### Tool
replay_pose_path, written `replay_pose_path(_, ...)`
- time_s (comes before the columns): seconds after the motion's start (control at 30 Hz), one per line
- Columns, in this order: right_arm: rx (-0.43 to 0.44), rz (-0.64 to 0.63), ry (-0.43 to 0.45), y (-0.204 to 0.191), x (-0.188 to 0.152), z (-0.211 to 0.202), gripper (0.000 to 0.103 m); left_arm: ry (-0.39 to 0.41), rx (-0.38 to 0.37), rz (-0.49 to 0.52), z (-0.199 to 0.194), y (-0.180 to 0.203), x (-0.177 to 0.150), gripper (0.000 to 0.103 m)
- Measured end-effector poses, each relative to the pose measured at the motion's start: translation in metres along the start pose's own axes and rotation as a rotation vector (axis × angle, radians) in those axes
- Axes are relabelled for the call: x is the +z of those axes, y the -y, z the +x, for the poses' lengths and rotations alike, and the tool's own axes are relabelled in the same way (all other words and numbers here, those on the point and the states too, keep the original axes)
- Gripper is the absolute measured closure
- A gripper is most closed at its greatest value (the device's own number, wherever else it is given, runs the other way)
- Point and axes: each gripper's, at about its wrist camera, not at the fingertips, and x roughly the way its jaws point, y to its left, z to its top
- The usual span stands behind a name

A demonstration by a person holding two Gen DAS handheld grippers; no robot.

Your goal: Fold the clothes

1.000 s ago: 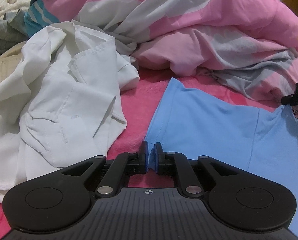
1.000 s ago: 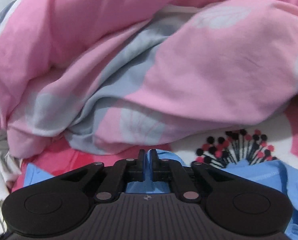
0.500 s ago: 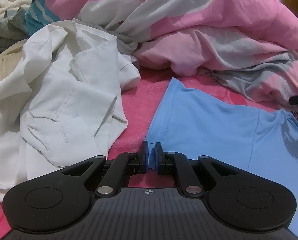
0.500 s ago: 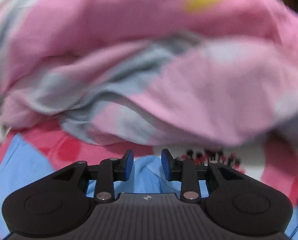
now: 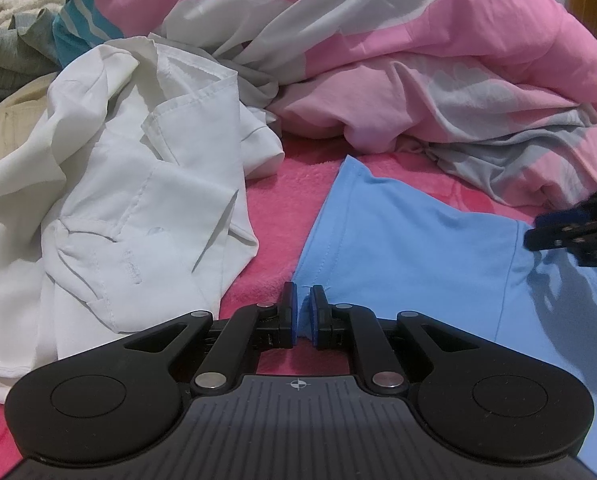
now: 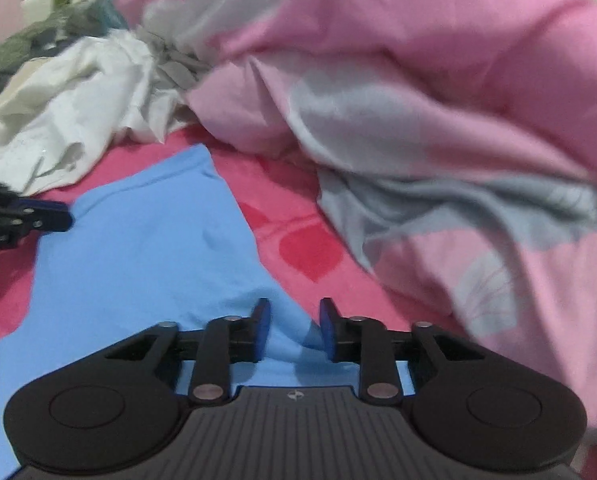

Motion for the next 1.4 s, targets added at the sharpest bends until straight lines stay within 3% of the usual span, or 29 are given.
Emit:
replay_pose_path(0.03,-0.003,0.012,-0.015,0.001,-0.002,0.005,0.101,0.0,-0.001,0.0,0.0,0.0,0.0,0.094)
replay_pose_path(0.23,-0.053,0.076,0.087,0.006,-0.004,0.003,0.103,0.001,0.002,-0.004,0.0,-0.001,0.0,0.094)
replay_pose_path(0.47,-0.182,0.086,0.073,-0.001,0.002,0.013,0.101,0.004,0.007,0.001,0.0,-0.002,-0.001,0.093)
replay_pose_path(0.57,-0.116,0.156,0.144,0.006,0.01,-0.007,0.099,0.002,0.01,-0.01,-0.001,-0.003,0.0,0.093)
replay_pose_path(0.6,-0.071,0.161,0.151,0.006,0.016,-0.009,0.096,0.002,0.012,-0.012,-0.001,-0.003,0.0,0.093)
replay_pose_path(0.67,0.019,0.165,0.135,0.003,0.025,-0.001,0.076,0.003,0.018,-0.008,-0.001,-0.002,0.0,0.093)
replay_pose_path(0.7,0.049,0.163,0.125,0.0,0.03,0.007,0.061,0.004,0.018,-0.008,-0.001,-0.002,0.0,0.093)
replay_pose_path(0.8,0.095,0.154,0.091,-0.014,0.046,0.037,0.059,0.005,0.017,-0.007,-0.001,-0.003,-0.001,0.093)
replay_pose_path(0.97,0.097,0.167,0.004,-0.02,0.06,0.076,0.065,0.007,0.015,-0.004,-0.001,-0.004,-0.002,0.093)
replay_pose_path(1.0,0.092,0.158,-0.003,-0.021,0.061,0.079,0.073,0.007,0.015,-0.004,-0.001,-0.004,-0.002,0.093)
replay_pose_path(1.03,0.087,0.14,0.002,-0.024,0.064,0.078,0.097,0.007,0.015,-0.004,-0.001,-0.004,-0.002,0.093)
replay_pose_path(1.07,0.083,0.123,0.015,-0.027,0.066,0.074,0.103,0.007,0.015,-0.004,-0.001,-0.004,-0.002,0.092)
replay_pose_path(1.23,0.014,0.074,0.146,-0.035,0.071,0.055,0.103,0.01,0.028,-0.008,-0.001,-0.004,-0.003,0.092)
replay_pose_path(1.4,-0.048,0.026,0.118,-0.046,0.067,0.081,0.103,0.016,0.04,0.001,-0.002,-0.003,-0.004,0.091)
